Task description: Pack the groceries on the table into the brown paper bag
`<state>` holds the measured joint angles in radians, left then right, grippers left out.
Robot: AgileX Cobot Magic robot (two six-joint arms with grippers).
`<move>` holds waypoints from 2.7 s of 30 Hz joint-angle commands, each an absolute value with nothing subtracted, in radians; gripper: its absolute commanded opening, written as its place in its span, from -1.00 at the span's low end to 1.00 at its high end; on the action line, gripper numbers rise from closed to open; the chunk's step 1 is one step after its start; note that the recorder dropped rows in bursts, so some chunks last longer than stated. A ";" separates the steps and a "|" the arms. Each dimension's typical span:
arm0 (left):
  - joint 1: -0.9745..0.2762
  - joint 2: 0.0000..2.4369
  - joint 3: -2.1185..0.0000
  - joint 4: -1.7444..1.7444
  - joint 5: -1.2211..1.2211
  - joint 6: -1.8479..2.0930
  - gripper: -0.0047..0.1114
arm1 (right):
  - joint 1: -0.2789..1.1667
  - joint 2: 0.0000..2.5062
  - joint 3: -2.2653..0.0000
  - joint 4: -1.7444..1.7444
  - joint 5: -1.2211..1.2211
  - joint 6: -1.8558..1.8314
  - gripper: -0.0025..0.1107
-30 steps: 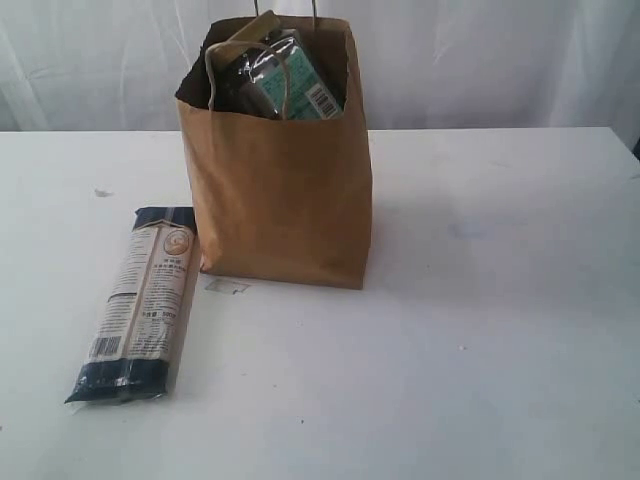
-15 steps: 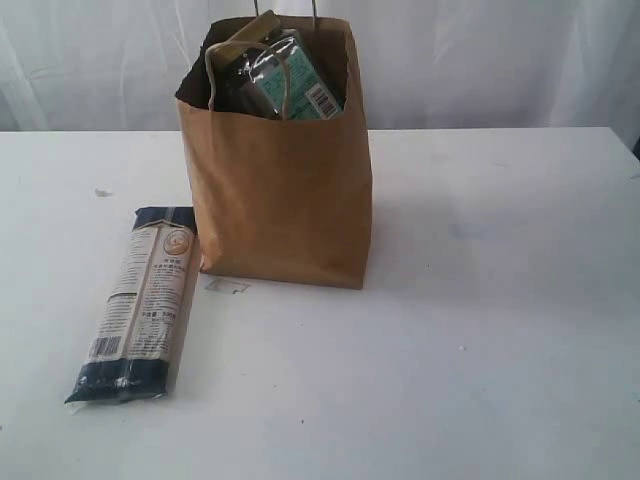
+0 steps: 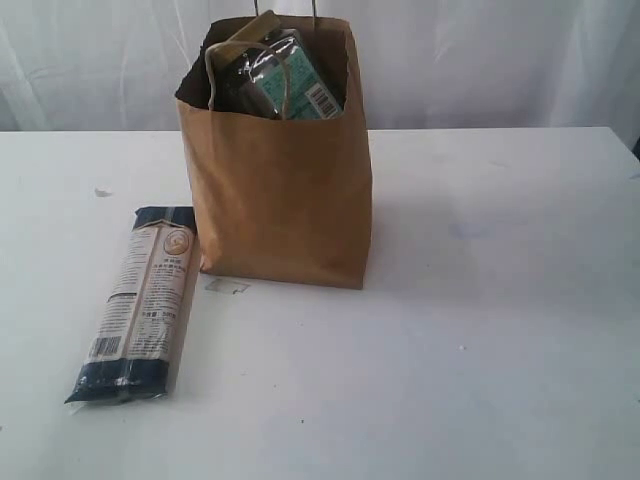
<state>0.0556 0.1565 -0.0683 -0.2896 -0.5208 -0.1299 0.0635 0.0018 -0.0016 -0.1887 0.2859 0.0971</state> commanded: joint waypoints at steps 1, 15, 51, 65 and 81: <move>0.057 0.356 -0.078 -0.262 -0.561 -0.157 -0.92 | 0.059 0.000 0.000 -0.197 0.284 0.102 -0.96; -0.034 0.972 -0.713 0.138 0.348 -0.193 -0.92 | 0.059 0.000 0.000 -0.197 0.284 0.102 -0.96; -0.267 1.792 -1.287 0.058 0.196 0.000 0.89 | 0.059 0.000 0.000 -0.195 0.284 0.102 -0.96; -0.267 1.875 -1.287 -0.023 0.334 -0.161 0.89 | 0.059 0.000 0.000 -0.195 0.284 0.102 -0.96; -0.273 2.002 -1.387 -0.047 0.385 -0.150 0.89 | 0.059 0.000 0.000 -0.193 0.284 0.102 -0.96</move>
<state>-0.2685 2.0003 -1.3813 -0.0417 0.3892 -0.1520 0.0635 0.0018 -0.0016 -0.1887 0.2859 0.0971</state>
